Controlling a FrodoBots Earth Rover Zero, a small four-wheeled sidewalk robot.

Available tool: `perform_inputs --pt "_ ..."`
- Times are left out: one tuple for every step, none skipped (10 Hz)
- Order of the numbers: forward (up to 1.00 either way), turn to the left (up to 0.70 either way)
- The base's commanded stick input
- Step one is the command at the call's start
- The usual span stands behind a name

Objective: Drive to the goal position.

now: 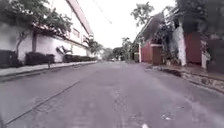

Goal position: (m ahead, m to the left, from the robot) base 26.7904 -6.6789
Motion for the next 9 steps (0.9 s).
perform_inputs --pt "1.0 0.01" --pt "1.0 0.01" --pt "1.0 0.01" --pt "1.0 0.01" --pt "1.0 0.01" --pt "1.0 0.01" --pt "1.0 0.01" --pt "1.0 0.01" --pt "1.0 0.01"
